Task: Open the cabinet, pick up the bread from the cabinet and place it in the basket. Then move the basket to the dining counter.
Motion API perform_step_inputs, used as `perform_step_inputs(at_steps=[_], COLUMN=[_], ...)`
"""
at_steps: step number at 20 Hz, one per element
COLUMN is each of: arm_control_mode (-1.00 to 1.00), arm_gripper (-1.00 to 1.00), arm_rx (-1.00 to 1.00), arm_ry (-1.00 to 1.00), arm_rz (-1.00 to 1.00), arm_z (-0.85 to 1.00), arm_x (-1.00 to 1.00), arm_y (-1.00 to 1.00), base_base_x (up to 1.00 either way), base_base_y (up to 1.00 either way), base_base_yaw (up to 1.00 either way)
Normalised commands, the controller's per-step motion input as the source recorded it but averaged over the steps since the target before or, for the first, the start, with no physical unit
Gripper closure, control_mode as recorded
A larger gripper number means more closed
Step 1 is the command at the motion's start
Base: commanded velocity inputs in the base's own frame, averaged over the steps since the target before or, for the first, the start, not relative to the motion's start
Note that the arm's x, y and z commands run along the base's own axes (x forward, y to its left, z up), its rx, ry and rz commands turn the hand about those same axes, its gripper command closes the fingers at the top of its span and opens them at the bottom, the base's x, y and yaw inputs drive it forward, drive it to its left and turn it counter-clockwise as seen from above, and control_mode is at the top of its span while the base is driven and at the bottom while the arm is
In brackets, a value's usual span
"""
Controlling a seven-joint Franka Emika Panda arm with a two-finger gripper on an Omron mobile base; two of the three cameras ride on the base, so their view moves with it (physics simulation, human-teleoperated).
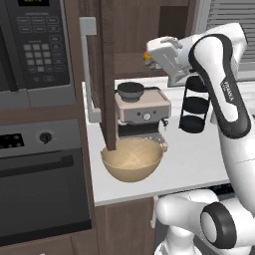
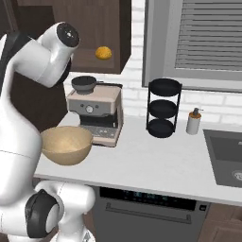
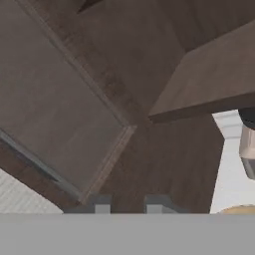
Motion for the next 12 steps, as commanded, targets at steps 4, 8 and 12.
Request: perform_step_inputs(at_steps=[4,8,12], arm_control_mode=[-1.00,-1.00,-1.00], arm_gripper=[-1.00,-1.00,-1.00], arm_rx=[-0.10,-0.08,-0.15], arm_ry=[0.00,0.00,0.00], arm_rz=[-0.47,-0.32,-0.23], arm_z=[0.12,0.02,0.01], arm_x=[0.48,0.35,0.34], arm_y=[-0.09,-0.45,-0.32], base_base_x=[0.00,0.00,0.00], base_base_y=[0.00,0.00,0.00], base_base_yaw=[0.00,0.00,0.00])
